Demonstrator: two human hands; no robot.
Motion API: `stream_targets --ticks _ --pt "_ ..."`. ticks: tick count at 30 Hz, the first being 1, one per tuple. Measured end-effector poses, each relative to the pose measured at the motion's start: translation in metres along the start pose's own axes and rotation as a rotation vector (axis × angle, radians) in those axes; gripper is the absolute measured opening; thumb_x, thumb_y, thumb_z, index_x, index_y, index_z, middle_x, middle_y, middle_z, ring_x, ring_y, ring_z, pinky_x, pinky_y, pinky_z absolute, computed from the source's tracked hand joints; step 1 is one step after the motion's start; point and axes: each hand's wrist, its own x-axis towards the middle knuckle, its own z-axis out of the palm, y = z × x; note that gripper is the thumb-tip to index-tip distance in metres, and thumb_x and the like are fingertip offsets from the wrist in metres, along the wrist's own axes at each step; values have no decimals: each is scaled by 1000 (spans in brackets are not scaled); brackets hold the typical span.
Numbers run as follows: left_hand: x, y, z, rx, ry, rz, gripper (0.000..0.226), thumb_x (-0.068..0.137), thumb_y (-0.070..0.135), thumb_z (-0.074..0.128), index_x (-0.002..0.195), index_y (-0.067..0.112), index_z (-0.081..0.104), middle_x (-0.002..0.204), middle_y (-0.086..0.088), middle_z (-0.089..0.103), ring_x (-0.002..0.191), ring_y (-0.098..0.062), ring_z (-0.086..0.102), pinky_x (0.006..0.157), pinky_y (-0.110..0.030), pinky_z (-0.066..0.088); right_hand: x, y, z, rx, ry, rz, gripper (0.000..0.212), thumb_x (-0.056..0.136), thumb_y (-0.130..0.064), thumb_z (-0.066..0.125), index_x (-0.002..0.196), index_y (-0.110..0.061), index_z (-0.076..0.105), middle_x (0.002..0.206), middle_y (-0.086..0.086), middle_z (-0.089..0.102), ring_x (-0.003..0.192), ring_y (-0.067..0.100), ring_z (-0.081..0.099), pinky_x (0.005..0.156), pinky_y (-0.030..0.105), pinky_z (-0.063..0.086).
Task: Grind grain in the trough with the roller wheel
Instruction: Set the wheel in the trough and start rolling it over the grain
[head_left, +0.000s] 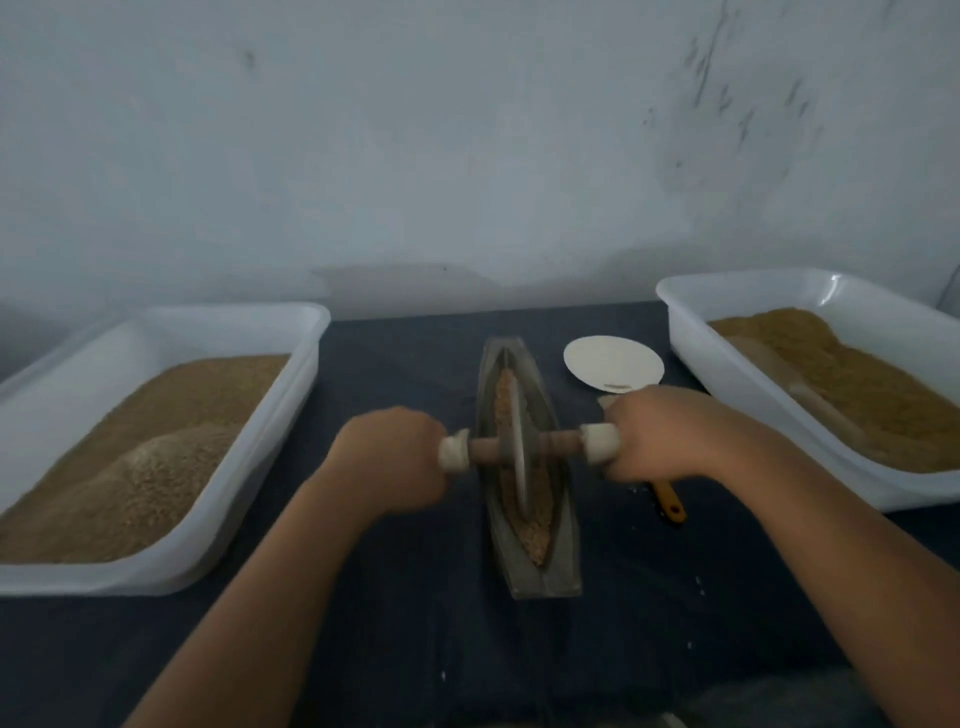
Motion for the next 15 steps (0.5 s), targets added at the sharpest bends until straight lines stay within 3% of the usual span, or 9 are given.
stream_targets --ticks 2,6,9,11,12,15 --pt "-9 1 2 -27 -42 -20 23 70 53 57 68 30 58 64 12 56 58 -9 53 52 -28 37 -11 -8 -5 -40 78 -22 28 70 -59 73 76 -33 64 71 -7 67 63 6 63 50 28 42" --pt "-14 5 2 -149 -76 -87 21 75 50 59 70 30 63 66 11 63 59 -8 59 49 -28 39 -14 -24 -21 -155 157 -63 30 71 -57 72 82 -32 59 78 -7 63 69 10 60 55 29 45" --pt "-17 4 11 -236 -5 -145 23 76 53 60 69 31 63 65 14 62 59 -6 58 50 -26 38 -15 -22 -33 -87 137 -151 53 66 -78 73 99 -40 57 93 -14 63 83 7 61 65 33 49" --pt "-20 2 19 -289 57 -172 28 78 57 57 69 31 63 65 14 62 60 -6 58 51 -26 39 -24 -16 -42 174 215 -217 67 67 -93 64 119 -50 57 111 -22 62 100 0 60 80 31 52" --pt "-22 1 22 -316 80 -183 31 79 59 55 69 31 63 65 13 62 60 -7 59 52 -27 41 -29 -11 -45 383 326 -229 63 73 -94 59 121 -53 58 116 -26 62 106 -4 60 85 30 52" --pt "-25 1 29 -378 129 -206 38 83 62 51 66 30 63 63 11 63 59 -11 61 56 -29 48 -37 14 -36 880 761 -33 34 96 -72 49 98 -44 69 101 -23 71 94 -5 66 81 34 52"
